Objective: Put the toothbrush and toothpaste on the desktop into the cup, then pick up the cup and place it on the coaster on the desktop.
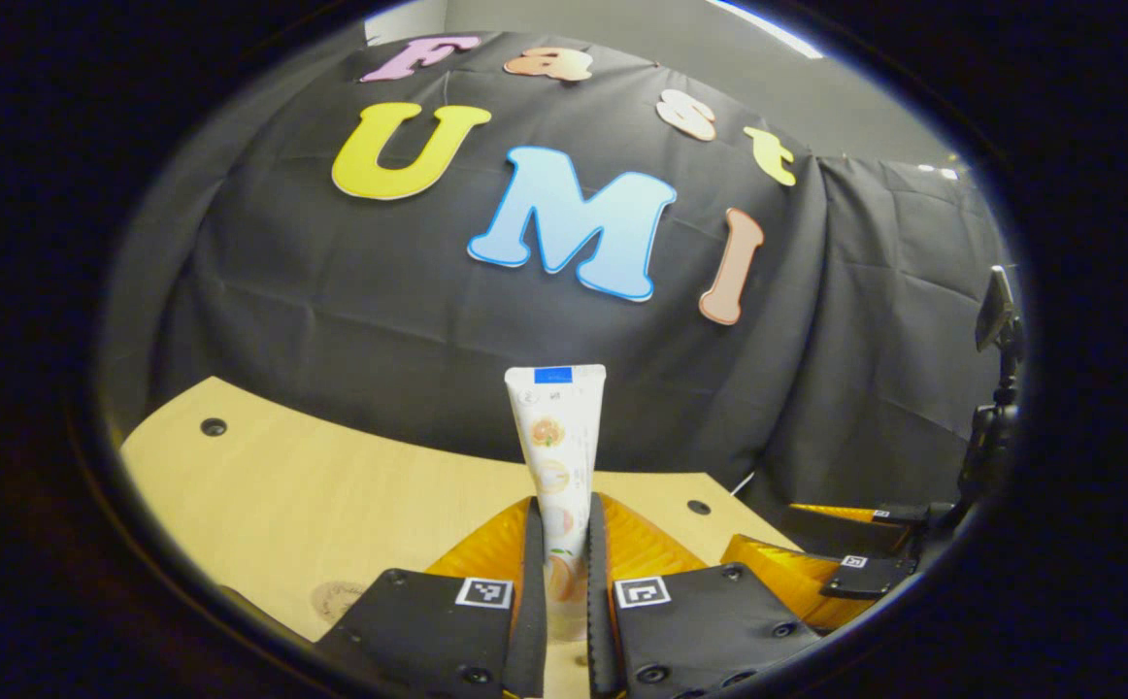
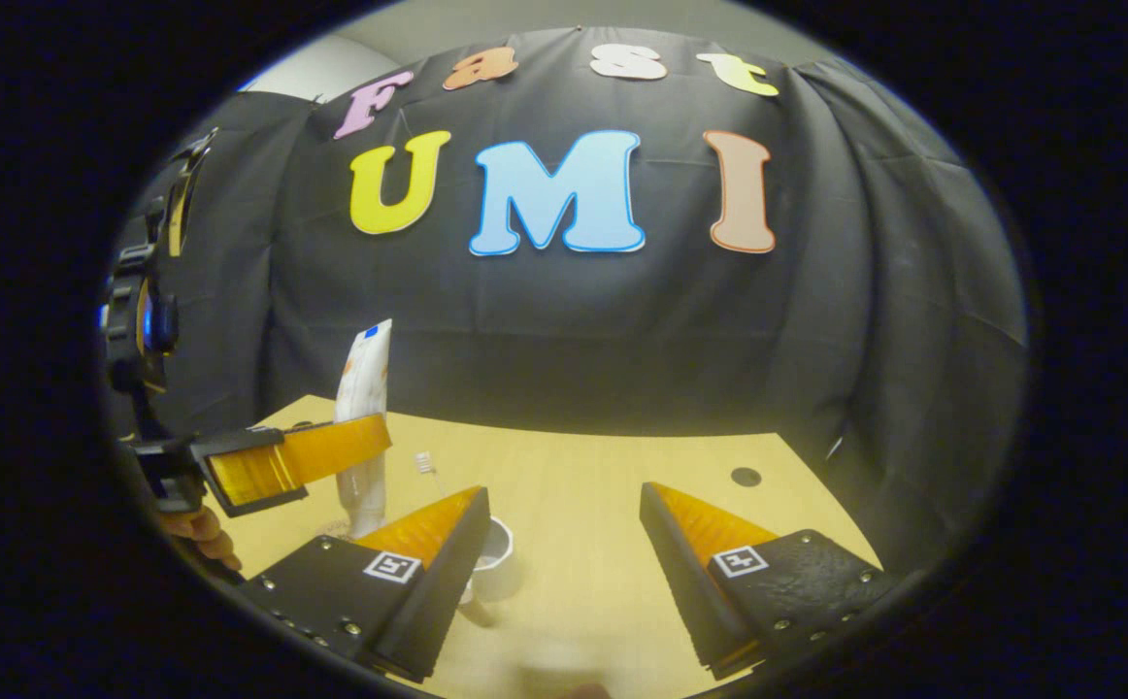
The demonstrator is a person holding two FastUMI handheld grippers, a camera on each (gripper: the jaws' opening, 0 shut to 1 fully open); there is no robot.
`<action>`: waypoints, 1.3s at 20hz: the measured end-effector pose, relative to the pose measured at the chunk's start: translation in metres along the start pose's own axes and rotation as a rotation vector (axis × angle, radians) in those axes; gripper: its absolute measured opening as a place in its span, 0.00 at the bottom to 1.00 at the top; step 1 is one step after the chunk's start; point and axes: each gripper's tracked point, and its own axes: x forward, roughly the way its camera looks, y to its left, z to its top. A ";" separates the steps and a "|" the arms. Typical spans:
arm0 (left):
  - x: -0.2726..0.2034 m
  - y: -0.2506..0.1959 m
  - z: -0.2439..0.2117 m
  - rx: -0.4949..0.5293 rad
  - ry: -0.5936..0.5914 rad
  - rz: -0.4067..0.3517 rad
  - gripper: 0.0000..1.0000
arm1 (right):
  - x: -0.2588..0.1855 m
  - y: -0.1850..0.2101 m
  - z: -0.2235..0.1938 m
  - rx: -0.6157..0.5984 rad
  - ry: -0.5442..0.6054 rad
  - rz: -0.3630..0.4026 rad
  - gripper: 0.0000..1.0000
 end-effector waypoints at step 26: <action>0.062 -0.020 -0.077 0.214 -0.033 -0.079 0.29 | -0.013 -0.025 -0.048 0.137 0.128 -0.052 0.94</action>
